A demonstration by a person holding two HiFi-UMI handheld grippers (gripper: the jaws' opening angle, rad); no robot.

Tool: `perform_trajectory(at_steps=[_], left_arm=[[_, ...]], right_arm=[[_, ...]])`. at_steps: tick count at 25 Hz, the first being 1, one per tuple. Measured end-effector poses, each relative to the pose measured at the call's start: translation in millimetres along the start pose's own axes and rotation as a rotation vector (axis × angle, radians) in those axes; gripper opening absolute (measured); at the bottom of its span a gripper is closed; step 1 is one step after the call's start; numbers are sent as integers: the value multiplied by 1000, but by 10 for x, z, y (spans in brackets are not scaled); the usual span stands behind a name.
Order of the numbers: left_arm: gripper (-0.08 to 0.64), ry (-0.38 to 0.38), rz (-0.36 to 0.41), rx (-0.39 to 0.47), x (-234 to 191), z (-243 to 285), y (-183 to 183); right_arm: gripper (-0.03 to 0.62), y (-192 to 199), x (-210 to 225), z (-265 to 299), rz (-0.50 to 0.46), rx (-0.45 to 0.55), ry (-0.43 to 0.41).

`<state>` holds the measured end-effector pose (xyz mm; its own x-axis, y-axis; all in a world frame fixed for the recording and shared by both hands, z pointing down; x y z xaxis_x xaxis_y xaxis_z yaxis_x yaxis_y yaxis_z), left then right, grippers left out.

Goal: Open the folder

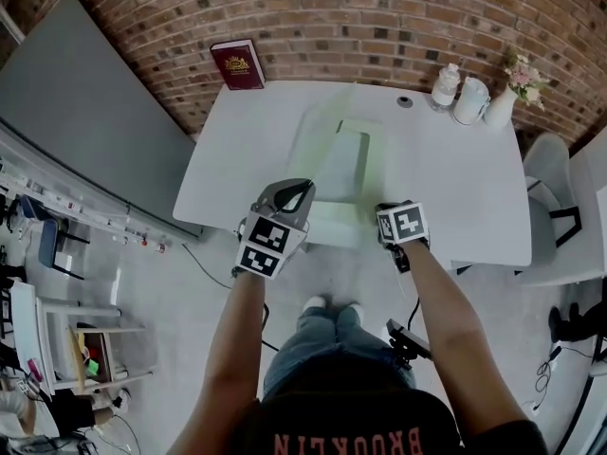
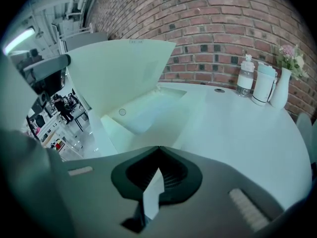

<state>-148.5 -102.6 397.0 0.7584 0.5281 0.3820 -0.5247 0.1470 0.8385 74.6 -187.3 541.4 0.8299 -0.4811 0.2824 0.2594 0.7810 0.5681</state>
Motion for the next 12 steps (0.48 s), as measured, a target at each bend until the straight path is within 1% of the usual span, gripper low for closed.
perform_trajectory(at_steps=[6,9,12], left_arm=[[5,-36,-137,12,-197,-151,74],[5,-54,-166,5,-309,-239,132],[5,-67,-191,5,-450,-299,180]], right_arm=[[3,-52,-16,31,-7,-59,24],[3,-65,-36,41,-12,-89,45],[3,-73,-50,44,-6,-93,61]])
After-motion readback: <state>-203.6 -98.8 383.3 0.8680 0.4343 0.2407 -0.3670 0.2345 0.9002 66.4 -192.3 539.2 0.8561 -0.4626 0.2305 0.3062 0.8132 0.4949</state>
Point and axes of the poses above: the fingertips, and each gripper's own axes: z forward along the fingers, x to its right, y out of its underside, the point moved 9 cm from there along -z, backward along the fingers, and after that the axes turned 11 degrees about z, right-handed, at the moved point
